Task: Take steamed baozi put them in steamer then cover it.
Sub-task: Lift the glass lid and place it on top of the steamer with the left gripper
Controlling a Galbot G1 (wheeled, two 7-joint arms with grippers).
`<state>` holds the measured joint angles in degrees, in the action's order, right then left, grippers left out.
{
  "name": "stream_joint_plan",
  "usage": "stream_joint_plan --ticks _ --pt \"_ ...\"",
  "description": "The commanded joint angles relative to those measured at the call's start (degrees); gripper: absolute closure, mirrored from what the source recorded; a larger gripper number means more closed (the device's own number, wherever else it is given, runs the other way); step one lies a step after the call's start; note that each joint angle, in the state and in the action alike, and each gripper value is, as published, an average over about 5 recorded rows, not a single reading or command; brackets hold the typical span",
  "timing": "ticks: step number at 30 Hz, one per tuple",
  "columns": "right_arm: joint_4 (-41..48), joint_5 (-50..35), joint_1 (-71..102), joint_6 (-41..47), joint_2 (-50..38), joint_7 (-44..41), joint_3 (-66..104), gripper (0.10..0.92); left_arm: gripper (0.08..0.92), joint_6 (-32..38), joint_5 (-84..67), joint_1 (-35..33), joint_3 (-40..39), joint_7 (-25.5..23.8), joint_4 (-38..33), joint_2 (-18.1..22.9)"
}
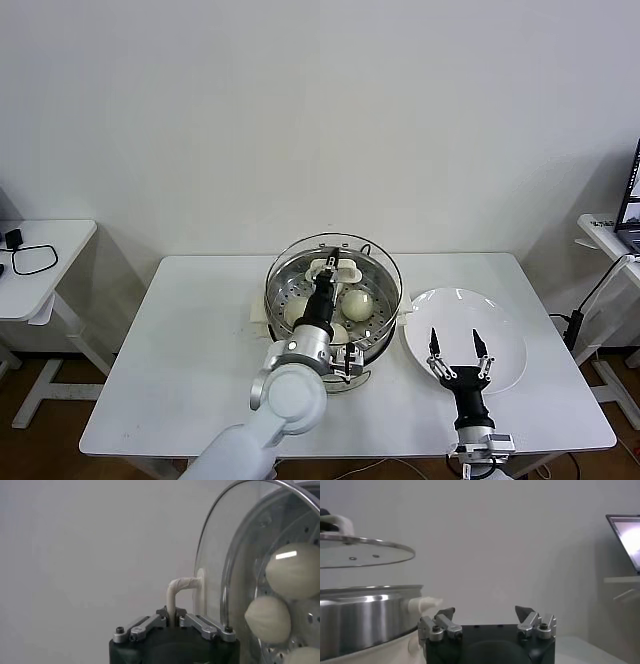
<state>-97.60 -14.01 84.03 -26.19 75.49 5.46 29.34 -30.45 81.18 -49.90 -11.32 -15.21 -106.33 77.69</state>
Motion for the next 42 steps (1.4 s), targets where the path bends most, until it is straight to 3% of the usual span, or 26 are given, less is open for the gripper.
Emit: stream_joint_plan --ticks 1,42 --pt "0.12 0.05 -0.11 -0.04 -0.04 0.0 0.12 0.203 0.811 0.08 2.06 0.47 -0.78 0.9 4.82 1.43" --pt "0.27 1.08 -0.31 -0.15 0.11 -0.29 -0.77 0.203 0.811 0.65 0.1 -1.62 0.43 1.6 5.22 1.61"
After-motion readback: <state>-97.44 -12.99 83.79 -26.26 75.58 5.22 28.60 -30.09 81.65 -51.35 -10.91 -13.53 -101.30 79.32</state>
